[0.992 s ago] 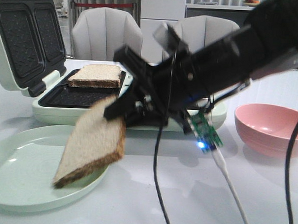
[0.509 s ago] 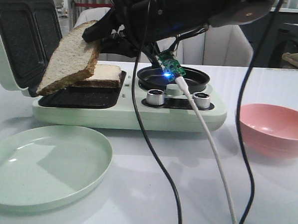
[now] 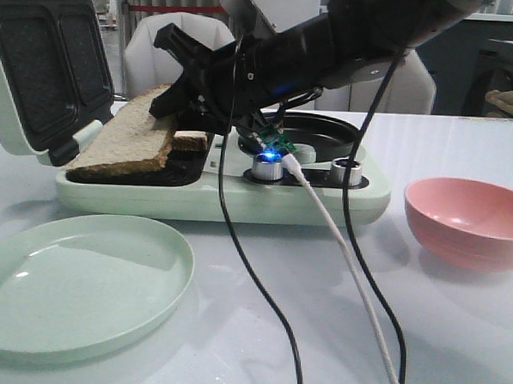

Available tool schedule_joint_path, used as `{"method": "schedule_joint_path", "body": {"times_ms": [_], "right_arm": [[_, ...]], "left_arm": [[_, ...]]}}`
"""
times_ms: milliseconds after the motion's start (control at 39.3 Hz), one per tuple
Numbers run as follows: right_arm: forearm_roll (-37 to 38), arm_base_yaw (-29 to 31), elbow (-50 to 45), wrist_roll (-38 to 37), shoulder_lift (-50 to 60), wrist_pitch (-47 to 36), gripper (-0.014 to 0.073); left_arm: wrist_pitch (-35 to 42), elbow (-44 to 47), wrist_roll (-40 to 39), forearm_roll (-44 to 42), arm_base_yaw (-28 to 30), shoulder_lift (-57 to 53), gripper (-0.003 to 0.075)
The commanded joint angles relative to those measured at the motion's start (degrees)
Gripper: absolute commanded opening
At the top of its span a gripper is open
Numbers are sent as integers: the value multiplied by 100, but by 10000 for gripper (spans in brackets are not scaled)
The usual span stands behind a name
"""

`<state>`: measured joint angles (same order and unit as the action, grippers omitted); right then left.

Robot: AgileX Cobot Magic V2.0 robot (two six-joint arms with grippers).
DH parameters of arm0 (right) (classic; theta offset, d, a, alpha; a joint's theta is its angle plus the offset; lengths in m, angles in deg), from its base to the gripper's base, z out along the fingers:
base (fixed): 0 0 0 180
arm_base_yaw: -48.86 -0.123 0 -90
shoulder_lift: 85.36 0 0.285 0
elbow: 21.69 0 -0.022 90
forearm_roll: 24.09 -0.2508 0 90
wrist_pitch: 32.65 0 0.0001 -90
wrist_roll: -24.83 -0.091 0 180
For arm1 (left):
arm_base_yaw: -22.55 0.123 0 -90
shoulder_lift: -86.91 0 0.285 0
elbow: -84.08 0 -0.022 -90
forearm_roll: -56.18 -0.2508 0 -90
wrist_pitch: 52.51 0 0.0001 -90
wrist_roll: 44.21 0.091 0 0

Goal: Make breakfast with bread and shrimp

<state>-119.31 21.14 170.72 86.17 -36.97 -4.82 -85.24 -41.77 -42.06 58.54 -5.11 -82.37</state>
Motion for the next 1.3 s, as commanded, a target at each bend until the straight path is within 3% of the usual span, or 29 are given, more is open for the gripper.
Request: {"method": "schedule_joint_path", "body": {"times_ms": [0, 127, 178, 356, 458, 585, 814, 916, 1119, 1272], "right_arm": [[141, 14, 208, 90, 369, 4, 279], [454, 14, 238, 90, 369, 7, 562], [594, 14, 270, 90, 380, 7, 631], [1038, 14, 334, 54, 652, -267, 604], [1670, 14, 334, -355, 948, -340, 604], [3105, 20, 334, -1380, 1388, -192, 604], [6668, 32, 334, -3947, 2293, 719, 604], [7743, 121, 328, -4788, 2702, 1050, 604], [8703, 584, 123, -5592, 3439, 1583, 604], [9284, 950, -641, -5955, 4090, 1405, 604]], "left_arm": [[485, -156, -35, 67, -40, 88, 582], [485, -156, -35, 67, -40, 88, 582], [485, -156, -35, 67, -40, 88, 582], [485, -156, -35, 67, -40, 88, 582], [485, -156, -35, 67, -40, 88, 582], [485, -156, -35, 67, -40, 88, 582], [485, -156, -35, 67, -40, 88, 582], [485, -156, -35, 67, -40, 88, 582], [485, -156, -35, 67, -40, 88, 582], [485, -156, -35, 67, -40, 88, 582]]}}
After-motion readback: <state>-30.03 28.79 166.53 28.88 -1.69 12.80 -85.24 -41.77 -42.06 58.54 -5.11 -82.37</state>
